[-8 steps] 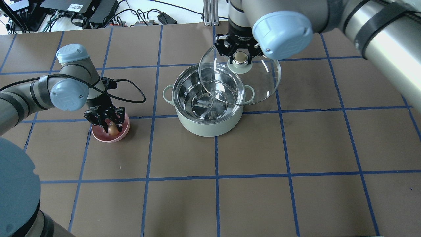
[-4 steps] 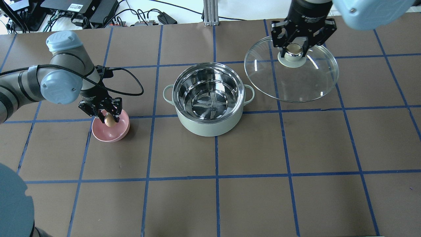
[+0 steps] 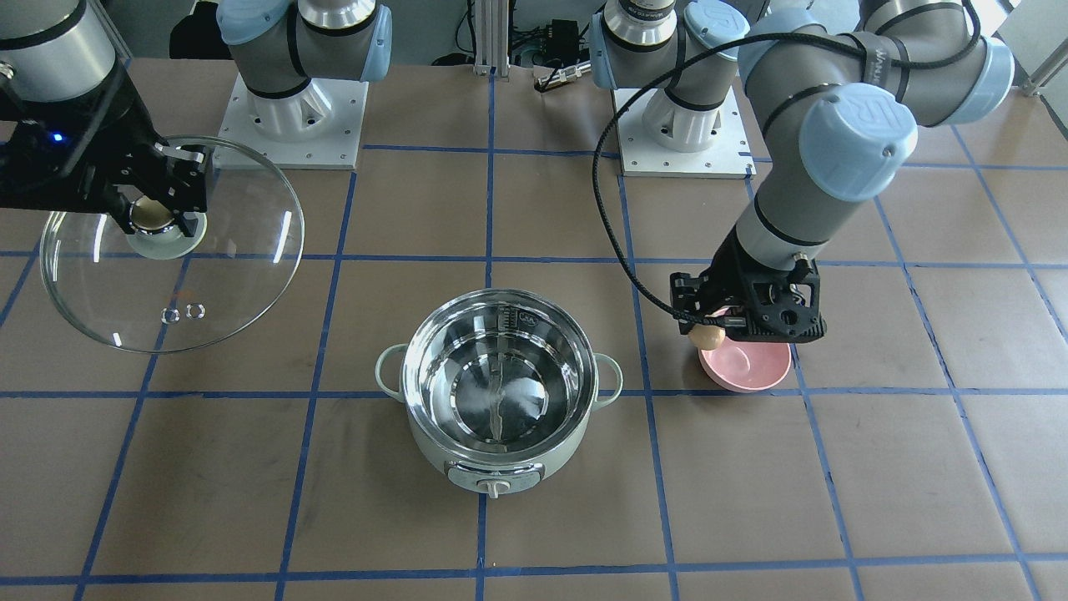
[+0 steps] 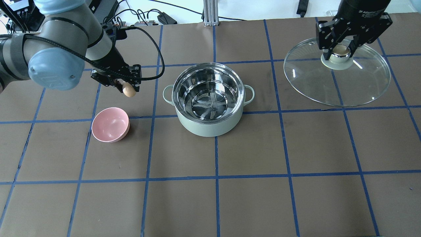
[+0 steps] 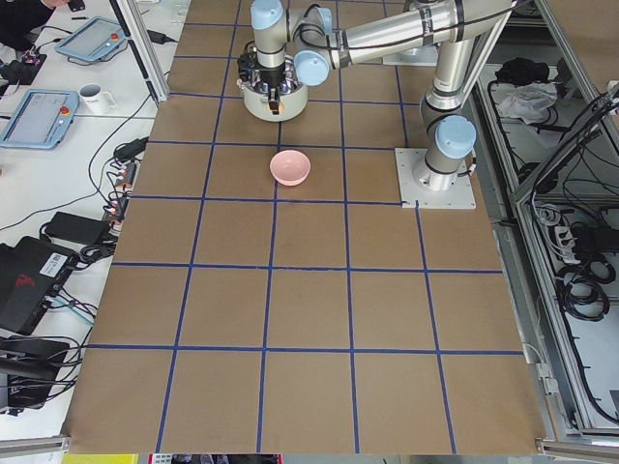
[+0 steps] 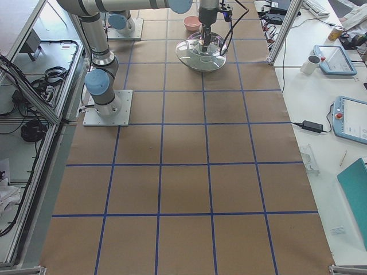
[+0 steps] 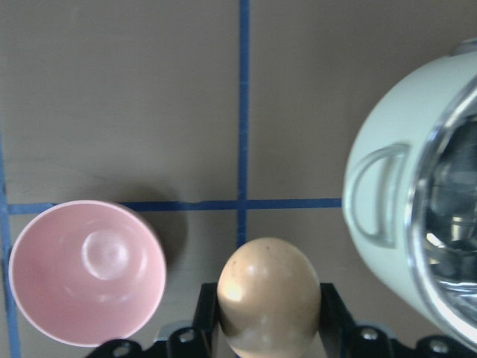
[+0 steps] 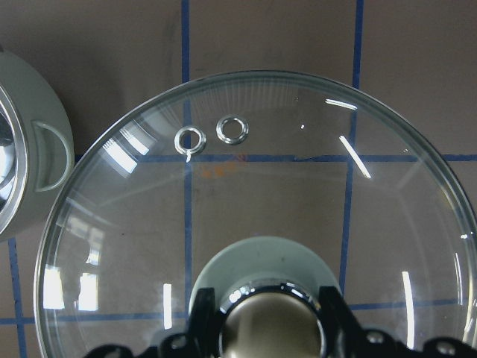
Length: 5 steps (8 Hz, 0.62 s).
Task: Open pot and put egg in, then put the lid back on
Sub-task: 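Carry the egg with the left gripper over the pot and lower it inside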
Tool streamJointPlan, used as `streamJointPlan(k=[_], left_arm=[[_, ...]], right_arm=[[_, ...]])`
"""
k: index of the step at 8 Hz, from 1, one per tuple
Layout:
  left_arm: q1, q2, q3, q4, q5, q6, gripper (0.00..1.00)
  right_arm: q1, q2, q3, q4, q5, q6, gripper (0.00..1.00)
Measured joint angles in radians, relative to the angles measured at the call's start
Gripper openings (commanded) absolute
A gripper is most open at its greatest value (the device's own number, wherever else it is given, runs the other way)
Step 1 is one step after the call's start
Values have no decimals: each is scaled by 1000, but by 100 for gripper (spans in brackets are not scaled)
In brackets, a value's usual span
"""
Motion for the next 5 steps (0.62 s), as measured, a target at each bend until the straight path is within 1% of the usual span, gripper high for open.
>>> streamJointPlan(k=[1, 2, 4, 5], left_arm=[[-69, -2, 33, 13, -20, -71, 14], [-134, -26, 59, 57, -31, -126, 15], [-255, -138, 86, 199, -39, -207, 15], [-305, -204, 94, 248, -37, -234, 15]], right_arm=[[-12, -4, 0, 4, -1, -23, 0], [-18, -5, 0, 5, -1, -41, 0], [-29, -5, 0, 4, 0, -73, 0], [-34, -6, 0, 5, 1, -84, 0]])
